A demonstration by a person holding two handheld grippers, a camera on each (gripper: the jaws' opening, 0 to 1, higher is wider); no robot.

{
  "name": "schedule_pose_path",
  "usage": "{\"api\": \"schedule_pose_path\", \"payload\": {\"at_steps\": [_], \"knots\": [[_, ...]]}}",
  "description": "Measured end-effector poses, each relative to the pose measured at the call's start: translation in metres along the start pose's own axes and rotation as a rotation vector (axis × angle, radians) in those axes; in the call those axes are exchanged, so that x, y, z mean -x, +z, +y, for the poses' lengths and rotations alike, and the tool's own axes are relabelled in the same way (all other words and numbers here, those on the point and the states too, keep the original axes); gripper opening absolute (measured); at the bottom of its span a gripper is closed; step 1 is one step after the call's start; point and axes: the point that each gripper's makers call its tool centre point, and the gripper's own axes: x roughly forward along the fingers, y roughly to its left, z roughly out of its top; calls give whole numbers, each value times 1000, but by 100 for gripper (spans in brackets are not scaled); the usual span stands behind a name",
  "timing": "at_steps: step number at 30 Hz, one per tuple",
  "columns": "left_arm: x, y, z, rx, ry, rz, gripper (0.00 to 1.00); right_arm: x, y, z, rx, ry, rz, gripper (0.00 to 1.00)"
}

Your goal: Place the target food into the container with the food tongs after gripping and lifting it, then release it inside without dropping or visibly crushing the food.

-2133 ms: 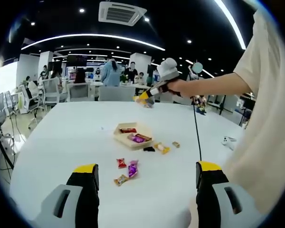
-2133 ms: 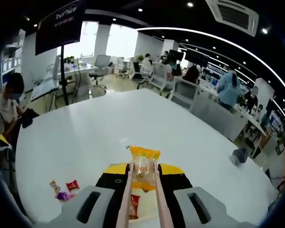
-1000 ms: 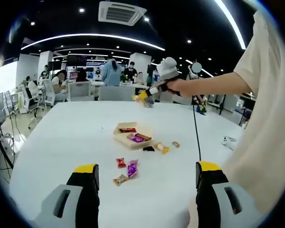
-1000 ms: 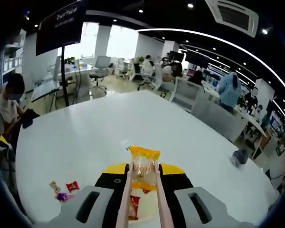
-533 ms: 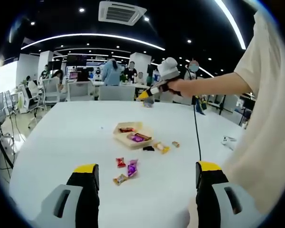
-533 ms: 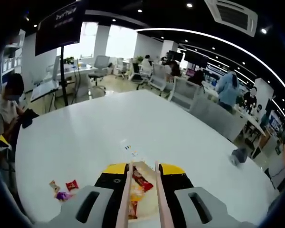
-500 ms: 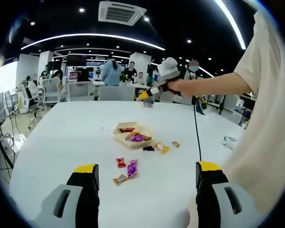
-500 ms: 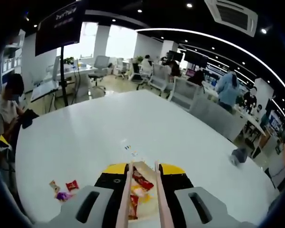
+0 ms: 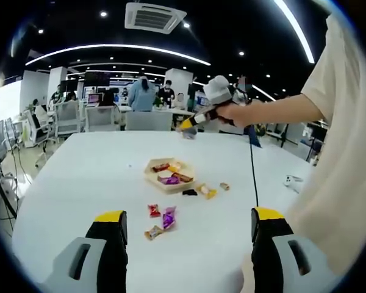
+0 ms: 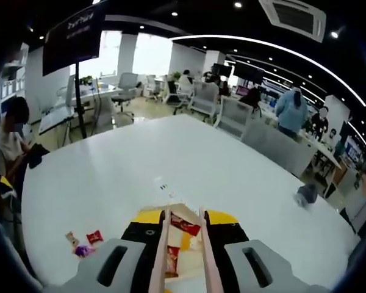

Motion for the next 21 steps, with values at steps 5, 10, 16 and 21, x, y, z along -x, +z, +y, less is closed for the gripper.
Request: {"api": "schedule_pose_path", "payload": {"at_steps": [5,10,16,21], "knots": [[1,-4,-5,-3,-12,11,83,8,-17,-5,-13,-13,20,25],[1,-6,-6,1,-16,12,83,18,-40,-13,-30,-29,49,25],[-4,-6,-11,-4,-31,19,83,28,-70,-17,-63,-42,88,26],[-7,-7,-15,-5,-43,23,83,34,-96,-18,-84,-47,123,26]]}}
